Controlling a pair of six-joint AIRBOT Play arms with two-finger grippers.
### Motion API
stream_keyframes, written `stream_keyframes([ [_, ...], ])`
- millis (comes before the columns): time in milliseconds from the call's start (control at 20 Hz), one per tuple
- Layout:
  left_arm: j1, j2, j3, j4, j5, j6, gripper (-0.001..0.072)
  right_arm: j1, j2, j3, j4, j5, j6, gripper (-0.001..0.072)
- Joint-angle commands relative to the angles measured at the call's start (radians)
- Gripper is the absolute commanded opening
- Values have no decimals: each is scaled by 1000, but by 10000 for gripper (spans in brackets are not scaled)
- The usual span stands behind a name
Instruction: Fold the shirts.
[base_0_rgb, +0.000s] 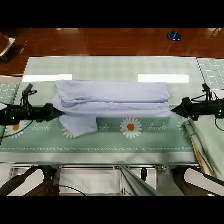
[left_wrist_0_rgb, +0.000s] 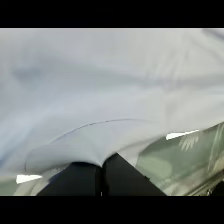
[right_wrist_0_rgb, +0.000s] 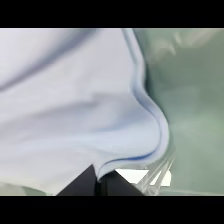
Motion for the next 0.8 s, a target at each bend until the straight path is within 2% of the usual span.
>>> stream_keyframes([
  [0,-45,-137,214,0,17,-69,21,66,-92,166,29,-14,16,19],
  [300,-140,-520,637,2,-4,-241,20,171,-338,455,64,-96,95,19],
  [500,-153,-704,856,50,-60,-307,20,171,-463,616,64,-83,131,19],
  [700,-153,-788,913,58,-59,-319,20,176,-543,672,69,-89,149,20],
  [750,-153,-795,913,57,-59,-320,67,176,-555,672,70,-94,150,117],
])
